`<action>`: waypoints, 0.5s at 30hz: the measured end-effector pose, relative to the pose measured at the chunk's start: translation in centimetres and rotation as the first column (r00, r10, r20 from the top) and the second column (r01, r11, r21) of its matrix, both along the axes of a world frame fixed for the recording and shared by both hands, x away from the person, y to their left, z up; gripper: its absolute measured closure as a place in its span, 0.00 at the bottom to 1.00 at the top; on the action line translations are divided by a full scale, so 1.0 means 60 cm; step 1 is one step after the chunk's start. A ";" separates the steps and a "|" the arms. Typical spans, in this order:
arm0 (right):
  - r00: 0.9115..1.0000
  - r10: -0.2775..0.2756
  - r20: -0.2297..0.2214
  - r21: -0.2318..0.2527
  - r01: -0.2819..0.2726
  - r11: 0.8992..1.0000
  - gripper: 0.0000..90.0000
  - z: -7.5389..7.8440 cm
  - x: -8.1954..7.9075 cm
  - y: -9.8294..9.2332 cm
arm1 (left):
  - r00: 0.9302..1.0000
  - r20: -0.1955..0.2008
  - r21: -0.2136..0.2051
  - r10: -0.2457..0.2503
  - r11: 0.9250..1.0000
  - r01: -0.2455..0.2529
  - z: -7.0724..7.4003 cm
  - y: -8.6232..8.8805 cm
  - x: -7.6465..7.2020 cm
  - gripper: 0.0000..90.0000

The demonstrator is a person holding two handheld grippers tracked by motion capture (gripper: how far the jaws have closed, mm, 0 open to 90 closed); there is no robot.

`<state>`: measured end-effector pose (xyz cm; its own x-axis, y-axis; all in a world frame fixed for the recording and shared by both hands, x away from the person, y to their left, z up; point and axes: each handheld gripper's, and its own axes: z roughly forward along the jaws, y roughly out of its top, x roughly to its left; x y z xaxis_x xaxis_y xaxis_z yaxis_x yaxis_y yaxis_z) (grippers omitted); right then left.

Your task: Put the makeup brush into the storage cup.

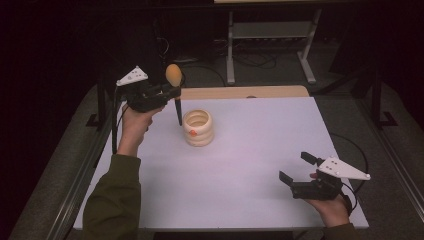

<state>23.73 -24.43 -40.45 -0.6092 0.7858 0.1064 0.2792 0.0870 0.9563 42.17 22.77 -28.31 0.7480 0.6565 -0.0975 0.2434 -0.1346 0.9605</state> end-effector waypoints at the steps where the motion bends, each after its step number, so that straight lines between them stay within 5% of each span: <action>1: 1.000 0.000 0.002 -0.002 0.000 1.000 0.00 0.000 0.000 0.000 | 1.000 -0.002 0.004 0.002 1.000 -0.002 0.000 -0.001 0.000 0.71; 15: 1.000 -0.001 0.006 0.001 0.001 1.000 0.00 0.000 -0.001 -0.003 | 1.000 0.007 0.006 -0.009 1.000 0.009 -0.001 -0.026 0.008 0.70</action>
<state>23.69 -24.59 -40.42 -0.6092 0.7863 0.1033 0.2732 0.0858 0.9581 42.66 21.23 -28.36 0.7548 0.6500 -0.0880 0.2352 -0.1429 0.9614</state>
